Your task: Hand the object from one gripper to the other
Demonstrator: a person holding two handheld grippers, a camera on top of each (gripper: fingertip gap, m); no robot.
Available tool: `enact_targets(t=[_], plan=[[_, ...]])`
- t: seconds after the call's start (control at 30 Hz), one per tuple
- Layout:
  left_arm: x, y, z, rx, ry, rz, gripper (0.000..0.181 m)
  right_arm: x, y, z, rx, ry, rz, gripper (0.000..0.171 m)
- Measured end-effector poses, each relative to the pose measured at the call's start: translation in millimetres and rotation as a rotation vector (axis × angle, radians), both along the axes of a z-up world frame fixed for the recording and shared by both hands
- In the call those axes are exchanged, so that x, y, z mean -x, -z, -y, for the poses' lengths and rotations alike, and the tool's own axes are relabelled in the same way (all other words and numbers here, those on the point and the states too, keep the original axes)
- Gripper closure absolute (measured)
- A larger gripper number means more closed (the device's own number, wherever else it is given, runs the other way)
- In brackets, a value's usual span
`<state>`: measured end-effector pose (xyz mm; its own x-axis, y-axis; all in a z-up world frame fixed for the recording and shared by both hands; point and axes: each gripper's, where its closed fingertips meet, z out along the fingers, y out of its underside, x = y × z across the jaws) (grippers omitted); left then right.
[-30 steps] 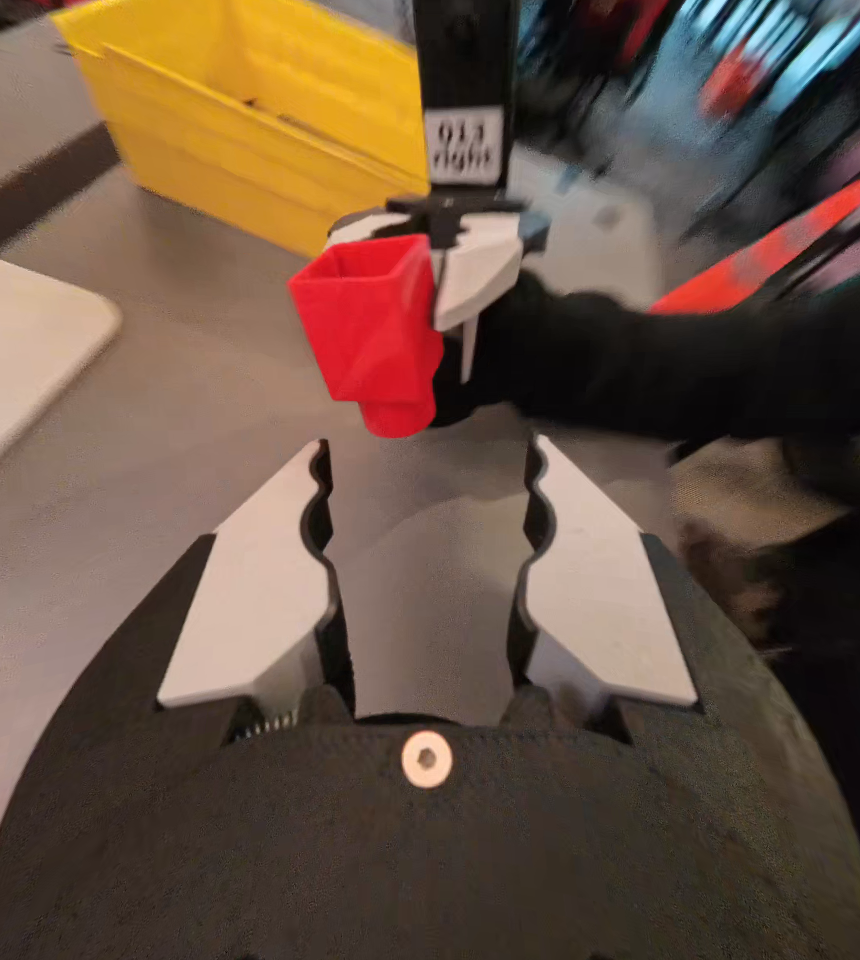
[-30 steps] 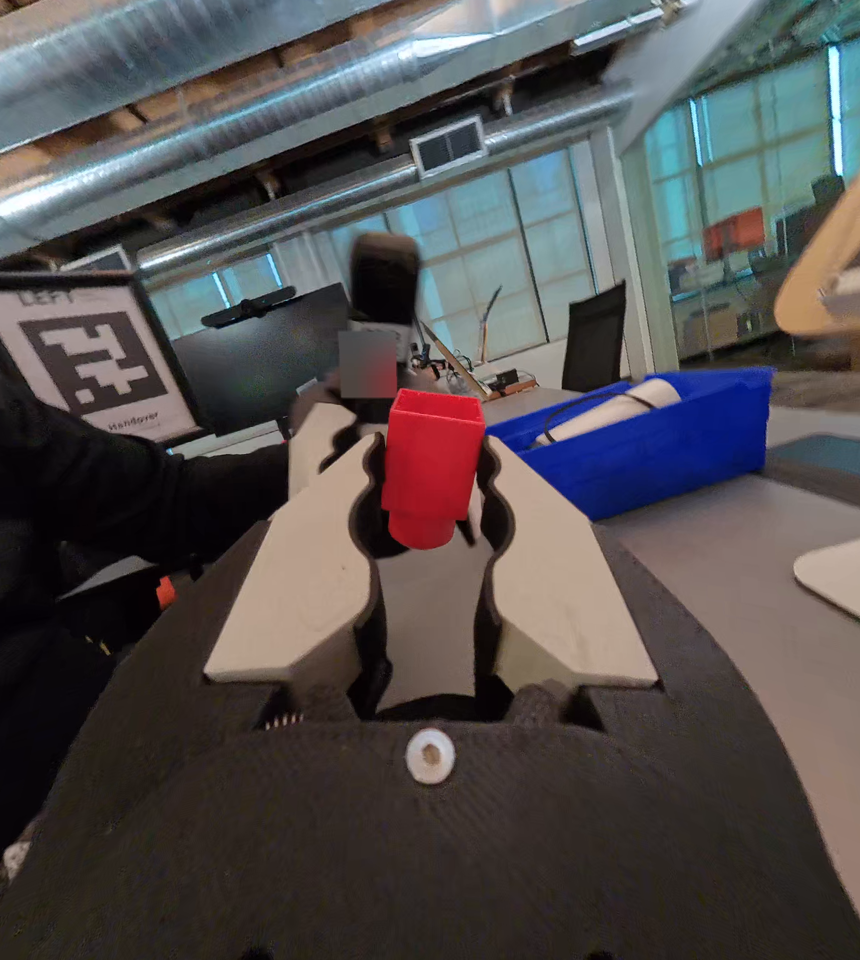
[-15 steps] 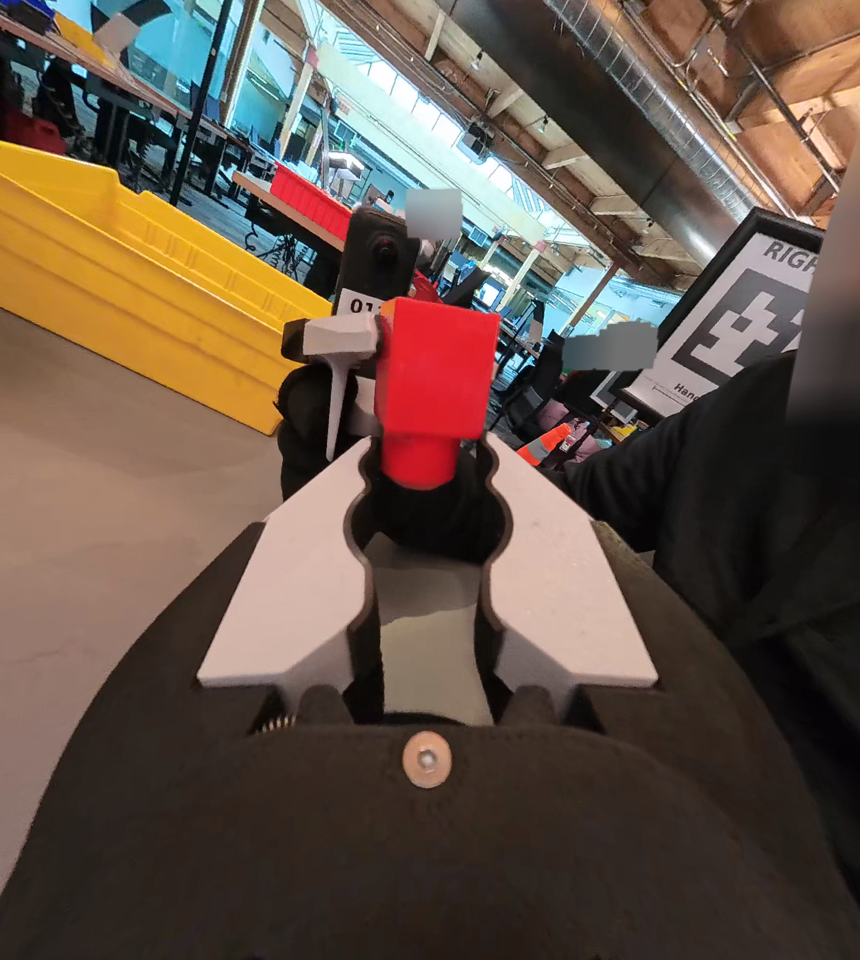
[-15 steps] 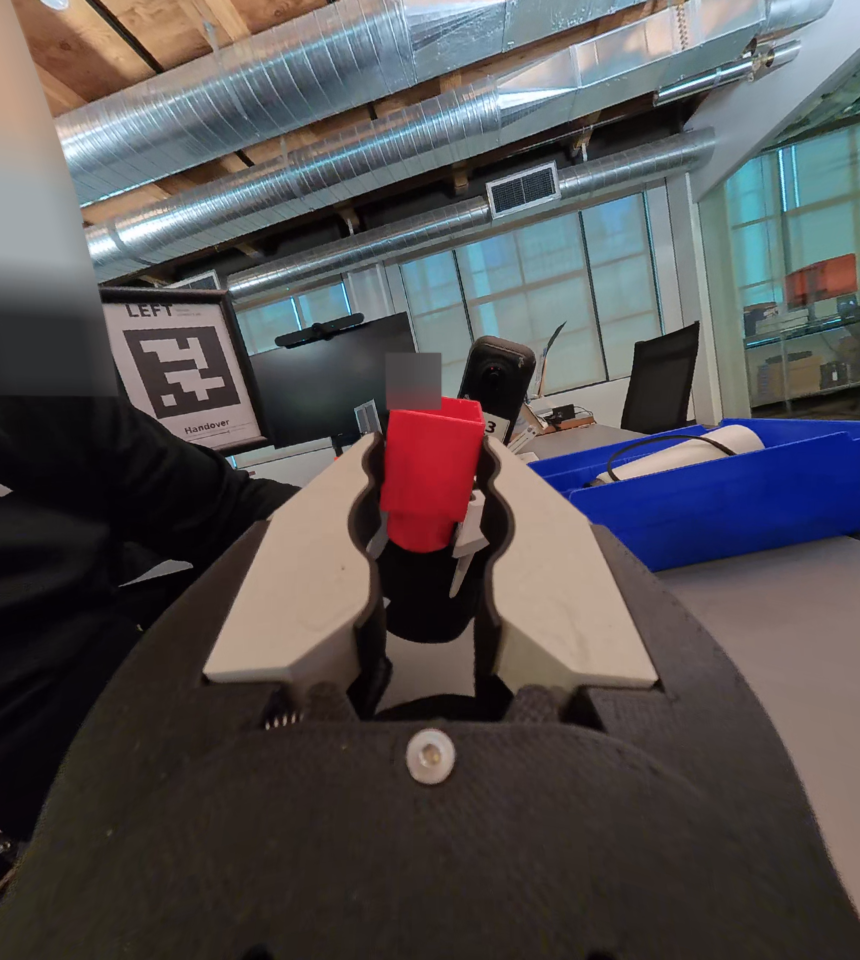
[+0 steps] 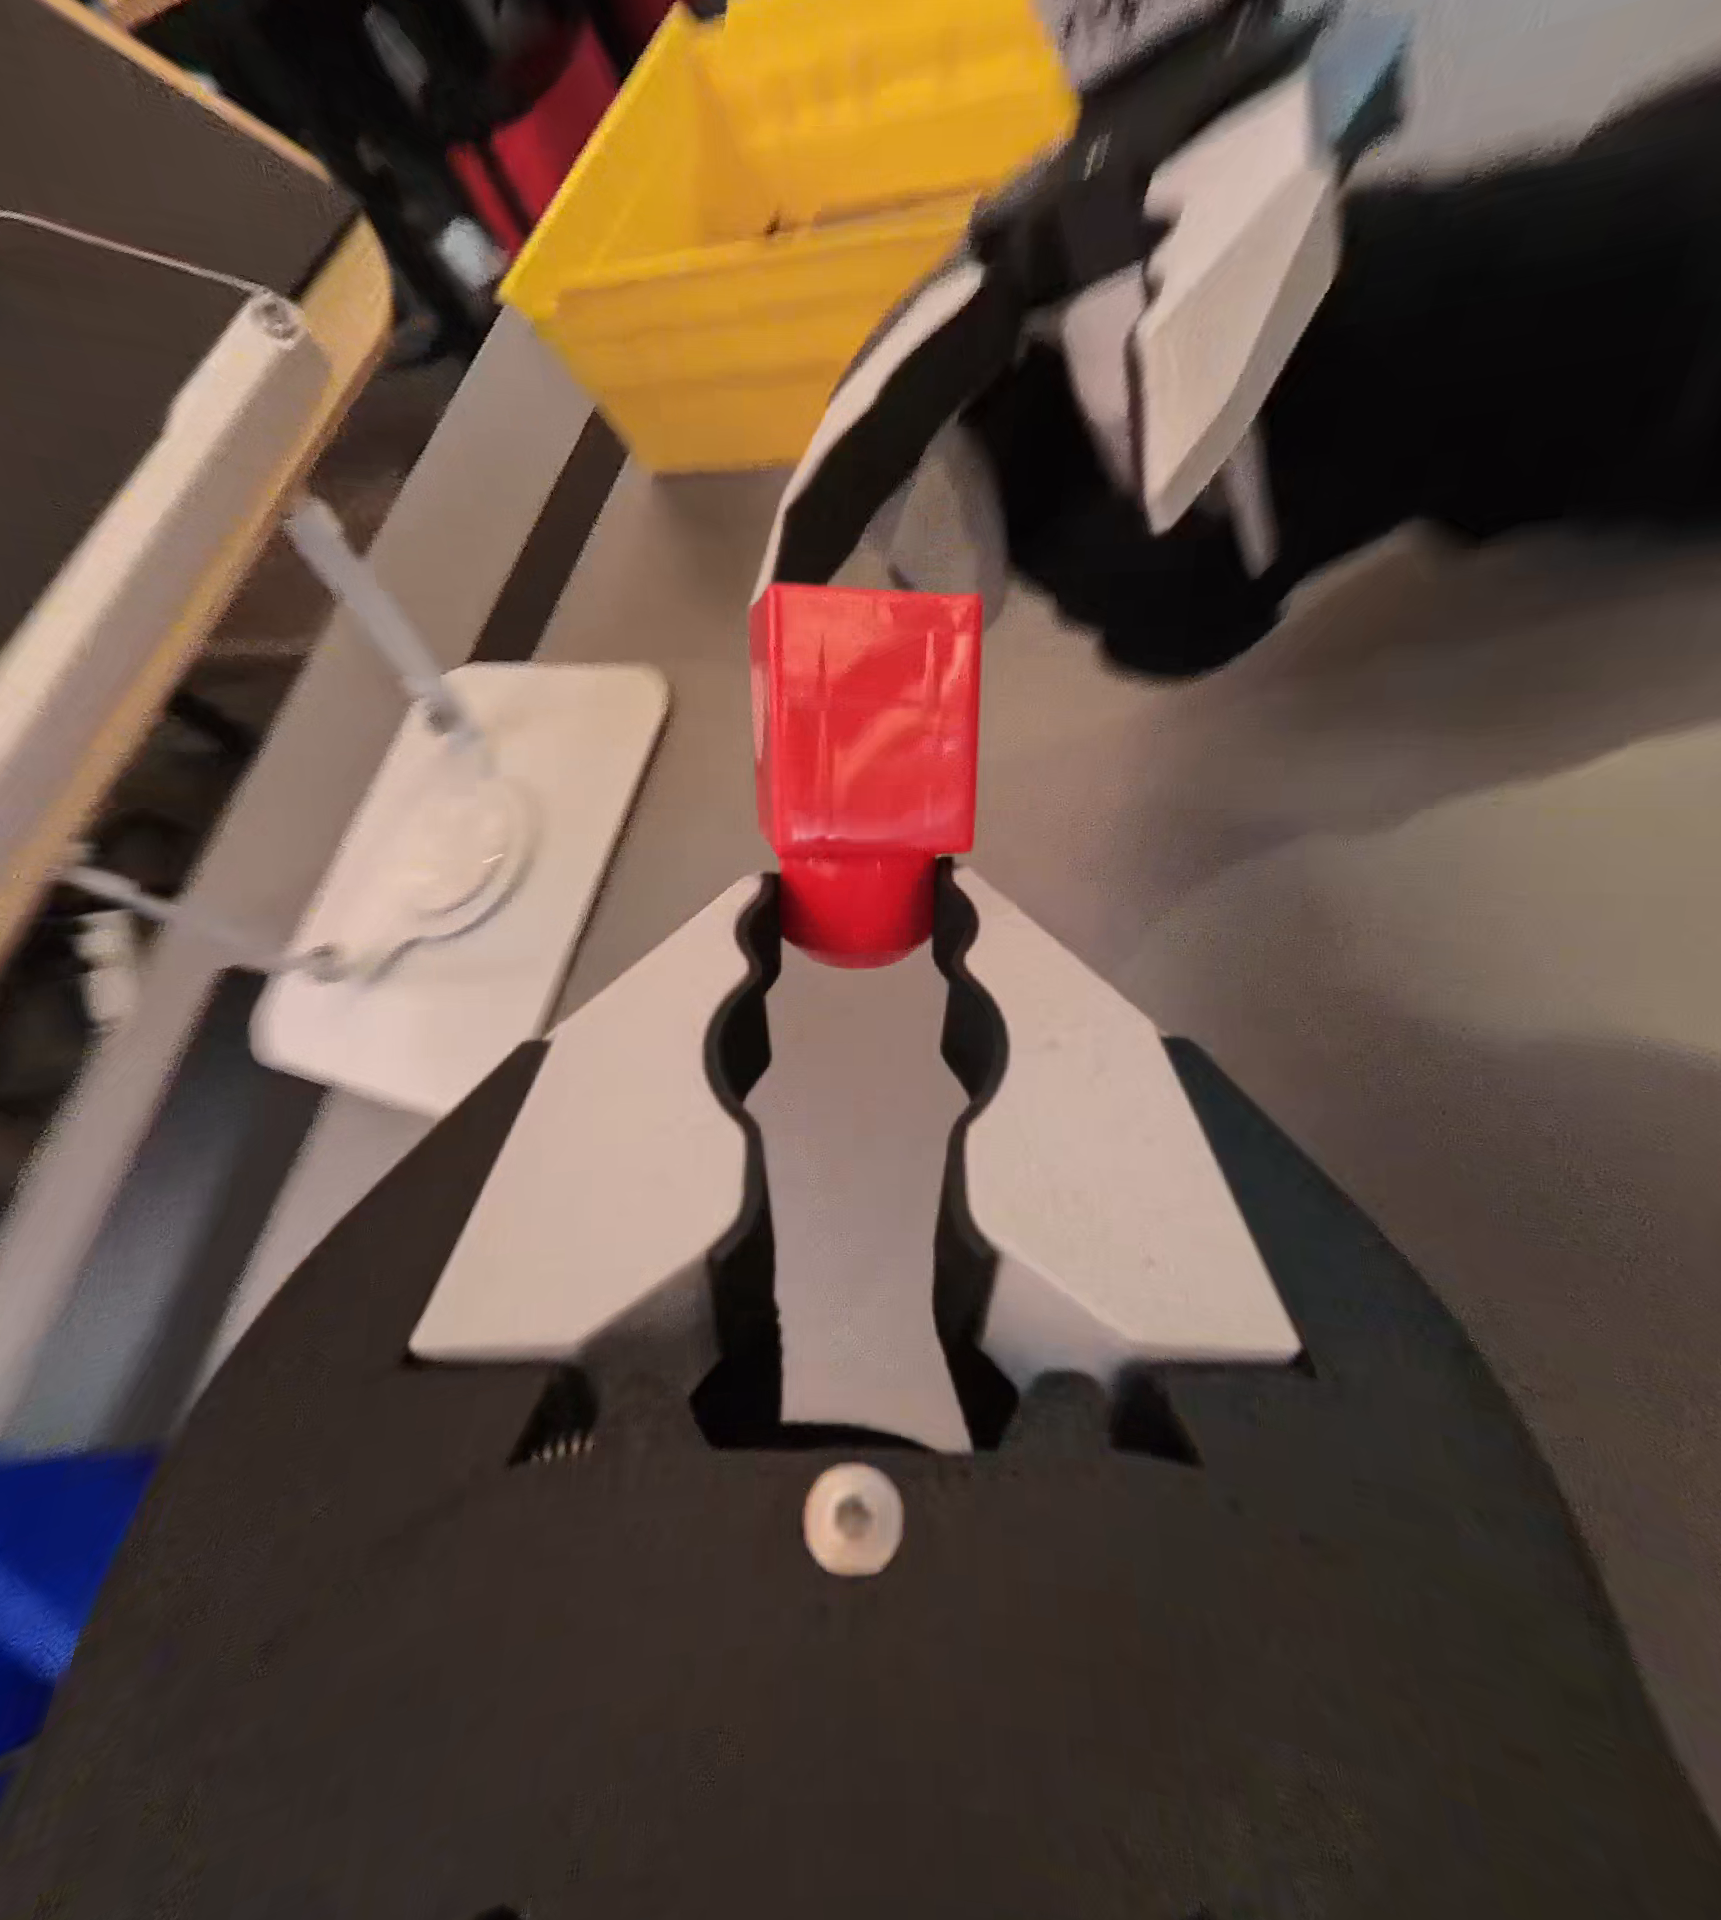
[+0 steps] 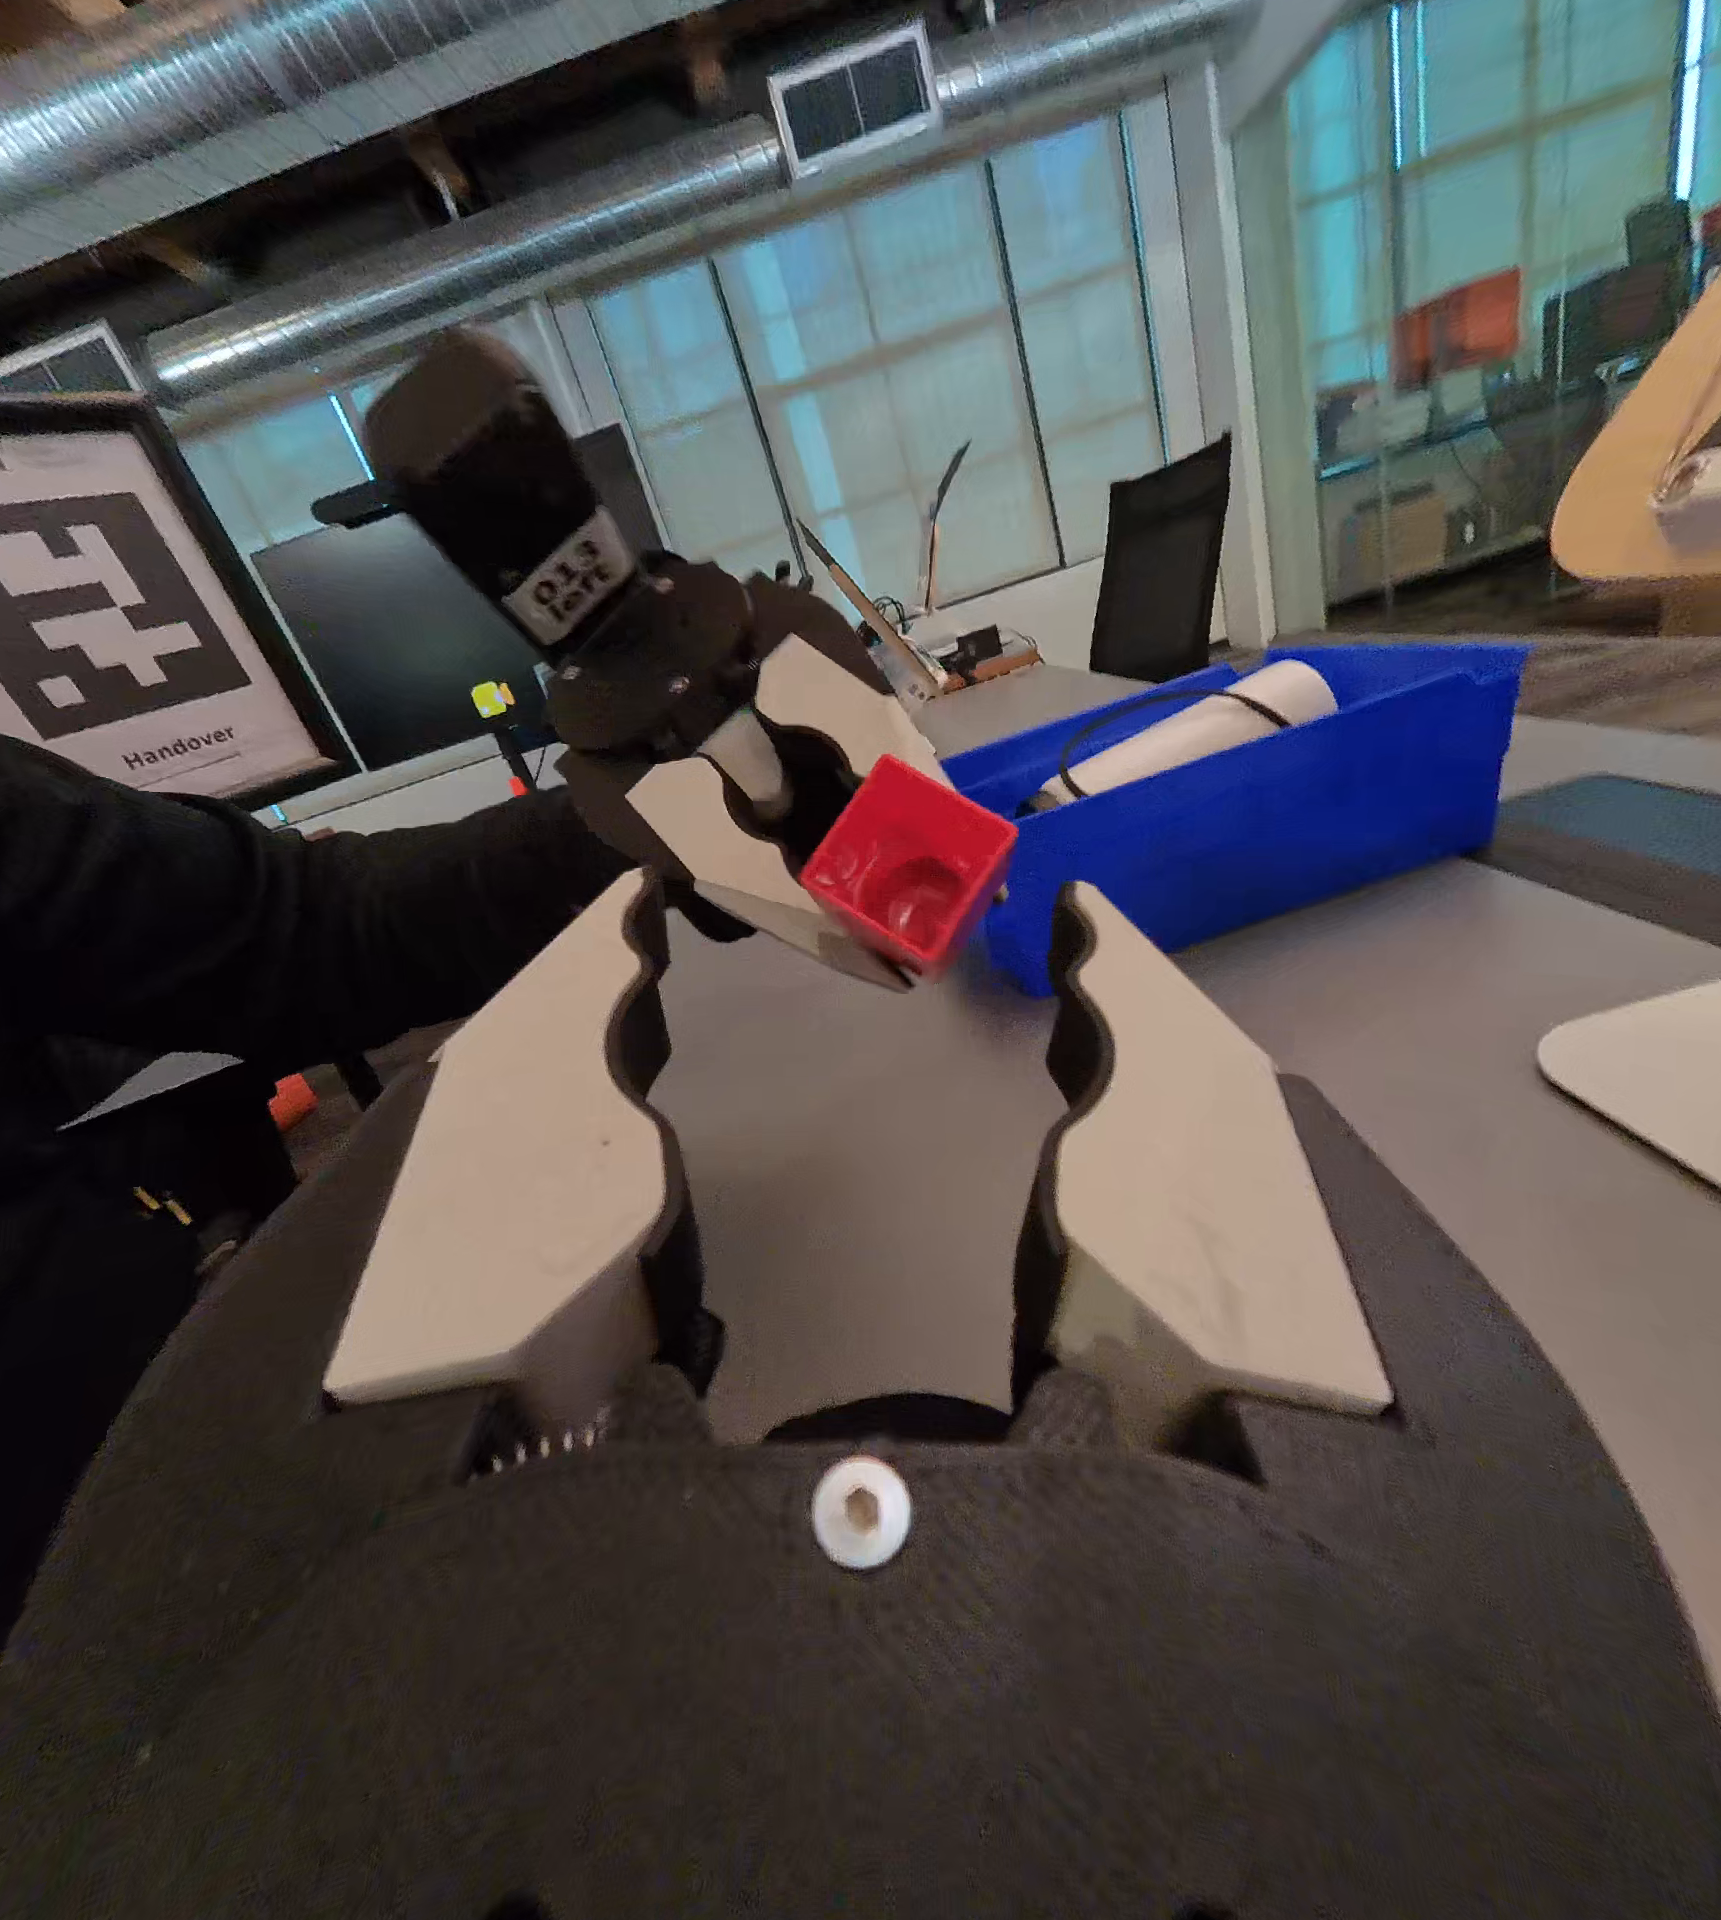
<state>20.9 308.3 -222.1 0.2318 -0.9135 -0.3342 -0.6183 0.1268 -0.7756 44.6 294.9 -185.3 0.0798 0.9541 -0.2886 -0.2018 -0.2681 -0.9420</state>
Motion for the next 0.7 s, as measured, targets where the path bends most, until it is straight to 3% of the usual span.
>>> enact_targets(t=[0.1,0.17,0.23,0.33,0.43,0.57,0.63,0.7], plan=[[11.2,6.1,-13.2,-0.184,-0.041,-0.223,0.154,7.4,12.0,-4.3,0.062,0.011,0.047,0.097],[10.2,7.5,-13.8,-0.259,-0.04,-0.305,0.154,13.9,23.1,-5.7,0.082,0.025,0.101,0.105],[6.2,9.5,-12.1,-0.327,-0.03,-0.37,0.154,19.1,32.2,-7.0,0.116,0.033,0.128,0.111],[0.9,14.6,-10.0,-0.382,-0.022,-0.428,0.154,22.1,38.9,-8.6,0.125,0.05,0.139,0.136],[-0.3,16.3,-11.6,-0.397,-0.032,-0.437,0.154,22.1,39.2,-9.4,0.103,0.07,0.148,0.136],[-4.2,13.2,-9.9,-0.371,-0.036,-0.376,0.152,18.3,32.0,-10.2,0.038,0.102,0.148,0.137],[-1.4,18.8,-9.5,-0.267,-0.052,-0.341,0.133,15.5,33.7,-13.2,-0.038,0.151,0.207,0.137],[-1.8,22.4,-0.5,-0.082,-0.033,-0.23,0.129,12.9,35.8,-16.0,-0.139,0.208,0.283,0.137]])
